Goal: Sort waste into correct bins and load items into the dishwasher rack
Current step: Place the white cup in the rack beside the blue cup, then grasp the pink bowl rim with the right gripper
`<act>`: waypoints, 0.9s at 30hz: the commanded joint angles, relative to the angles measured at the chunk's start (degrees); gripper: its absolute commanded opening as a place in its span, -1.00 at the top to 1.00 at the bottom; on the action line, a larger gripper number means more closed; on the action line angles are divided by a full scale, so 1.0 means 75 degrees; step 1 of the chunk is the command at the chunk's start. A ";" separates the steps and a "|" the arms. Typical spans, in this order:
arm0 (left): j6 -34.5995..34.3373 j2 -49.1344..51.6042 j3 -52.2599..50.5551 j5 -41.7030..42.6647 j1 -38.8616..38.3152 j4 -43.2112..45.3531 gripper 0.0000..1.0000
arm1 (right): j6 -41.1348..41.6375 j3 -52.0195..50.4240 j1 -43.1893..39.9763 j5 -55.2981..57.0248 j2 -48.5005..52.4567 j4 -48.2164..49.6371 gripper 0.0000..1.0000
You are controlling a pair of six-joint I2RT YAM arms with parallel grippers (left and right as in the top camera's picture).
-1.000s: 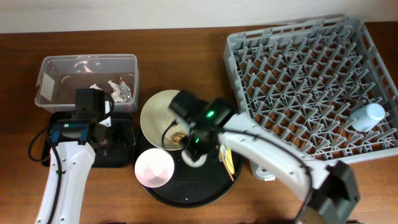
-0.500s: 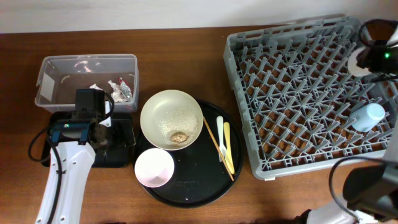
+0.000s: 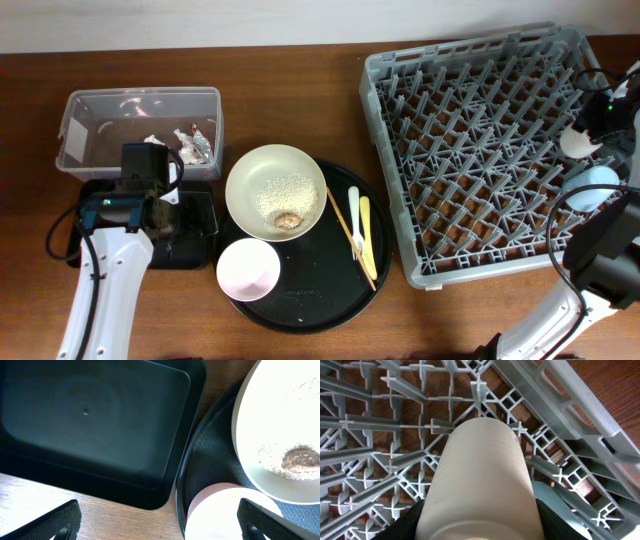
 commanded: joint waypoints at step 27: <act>-0.0093 0.0009 -0.0012 0.0050 0.0047 0.0073 -0.99 | 0.0525 -0.1766 0.7038 -0.2480 -0.1912 -0.2806 -0.78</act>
